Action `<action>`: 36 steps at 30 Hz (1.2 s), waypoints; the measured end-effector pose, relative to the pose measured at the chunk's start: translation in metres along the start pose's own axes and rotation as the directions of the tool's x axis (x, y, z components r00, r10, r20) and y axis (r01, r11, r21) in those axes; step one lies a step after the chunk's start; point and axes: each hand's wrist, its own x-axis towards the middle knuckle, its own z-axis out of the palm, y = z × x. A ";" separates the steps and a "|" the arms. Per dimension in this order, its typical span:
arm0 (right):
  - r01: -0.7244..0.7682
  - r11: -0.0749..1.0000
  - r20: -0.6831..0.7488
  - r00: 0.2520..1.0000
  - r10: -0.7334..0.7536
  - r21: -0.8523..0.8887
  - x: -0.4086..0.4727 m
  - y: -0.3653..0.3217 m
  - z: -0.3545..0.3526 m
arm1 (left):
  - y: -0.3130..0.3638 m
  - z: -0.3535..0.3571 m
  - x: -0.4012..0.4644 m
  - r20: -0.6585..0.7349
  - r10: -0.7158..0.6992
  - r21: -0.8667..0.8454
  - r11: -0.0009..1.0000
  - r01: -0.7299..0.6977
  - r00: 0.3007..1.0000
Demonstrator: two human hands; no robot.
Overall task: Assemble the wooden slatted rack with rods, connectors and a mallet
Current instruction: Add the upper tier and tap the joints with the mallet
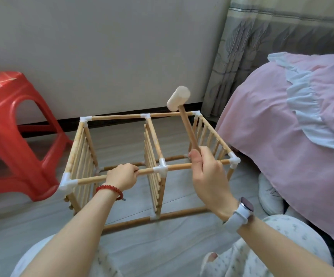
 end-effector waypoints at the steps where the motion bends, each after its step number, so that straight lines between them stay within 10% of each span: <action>1: 0.037 0.999 -0.089 0.995 -0.035 0.019 -0.002 -0.004 0.000 | -0.001 0.000 0.001 0.002 -0.001 -0.005 1.000 0.001 1.000; 6: -0.155 0.830 0.387 0.829 0.404 -0.536 -0.046 0.013 0.030 | -0.003 -0.001 0.006 0.006 -0.009 -0.052 0.999 0.010 1.000; 12: -0.130 0.989 -0.061 0.990 0.126 -0.065 -0.005 -0.009 0.015 | 0.001 0.002 0.005 -0.007 0.004 -0.087 0.996 -0.004 1.000; 17: -0.321 0.831 0.341 0.800 0.495 -0.453 -0.029 0.013 0.036 | -0.002 0.002 0.002 -0.011 -0.004 -0.080 0.997 0.004 1.000; 22: -0.179 0.983 -0.063 0.982 0.177 -0.033 0.002 -0.015 0.011 | -0.001 0.001 0.005 -0.011 0.015 -0.086 0.996 -0.015 1.000; 26: -0.210 0.806 0.371 0.804 0.464 -0.554 -0.051 0.001 0.031 | -0.003 0.005 0.002 -0.012 0.020 -0.061 0.998 -0.020 1.000; 32: -0.128 0.985 -0.043 0.991 0.123 -0.115 -0.022 -0.001 0.017 | -0.004 0.002 0.006 -0.012 0.029 -0.068 0.997 -0.030 1.000; 36: -0.287 0.809 0.366 0.780 0.508 -0.513 -0.054 0.023 0.037 | -0.003 0.003 0.005 -0.007 0.030 -0.060 0.998 -0.030 1.000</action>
